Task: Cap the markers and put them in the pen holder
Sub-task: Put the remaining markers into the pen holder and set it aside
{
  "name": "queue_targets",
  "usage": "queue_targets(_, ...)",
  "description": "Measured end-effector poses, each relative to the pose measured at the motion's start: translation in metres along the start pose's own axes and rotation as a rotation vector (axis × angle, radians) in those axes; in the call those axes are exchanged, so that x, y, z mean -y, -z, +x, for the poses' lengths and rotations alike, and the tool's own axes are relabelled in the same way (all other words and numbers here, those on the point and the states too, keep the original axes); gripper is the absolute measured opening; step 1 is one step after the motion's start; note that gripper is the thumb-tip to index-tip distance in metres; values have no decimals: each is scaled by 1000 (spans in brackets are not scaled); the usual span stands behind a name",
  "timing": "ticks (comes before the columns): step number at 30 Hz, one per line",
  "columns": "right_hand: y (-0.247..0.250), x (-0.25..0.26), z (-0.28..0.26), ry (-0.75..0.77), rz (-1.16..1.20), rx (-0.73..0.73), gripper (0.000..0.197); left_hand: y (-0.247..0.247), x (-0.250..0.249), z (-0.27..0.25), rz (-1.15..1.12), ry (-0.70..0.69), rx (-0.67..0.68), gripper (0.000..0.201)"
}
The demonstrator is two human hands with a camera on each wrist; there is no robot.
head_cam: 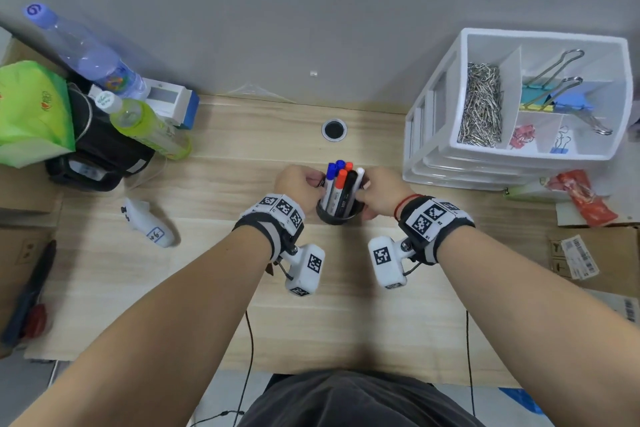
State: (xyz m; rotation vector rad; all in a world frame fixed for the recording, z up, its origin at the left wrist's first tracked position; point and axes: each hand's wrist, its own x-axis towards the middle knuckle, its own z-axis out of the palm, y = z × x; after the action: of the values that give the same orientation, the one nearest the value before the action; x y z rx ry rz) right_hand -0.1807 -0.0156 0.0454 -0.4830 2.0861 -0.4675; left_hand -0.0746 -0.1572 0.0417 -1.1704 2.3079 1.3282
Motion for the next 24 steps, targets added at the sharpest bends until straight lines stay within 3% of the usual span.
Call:
queue_targets(5,34,4,23,19,4,-271,11,5,-42,42,-212,10,11,51)
queue_targets(11,49,0,61,13,188,-442,17,-3,-79,85,-264,-42,72,60)
queue_targets(17,53,1,78,-2,120,-578,24,-12,-85,109,-304,-64,105,62)
queue_targets(24,41,-3,95,-37,154,-633,33,-16,-78,116,-369,-71,81,63)
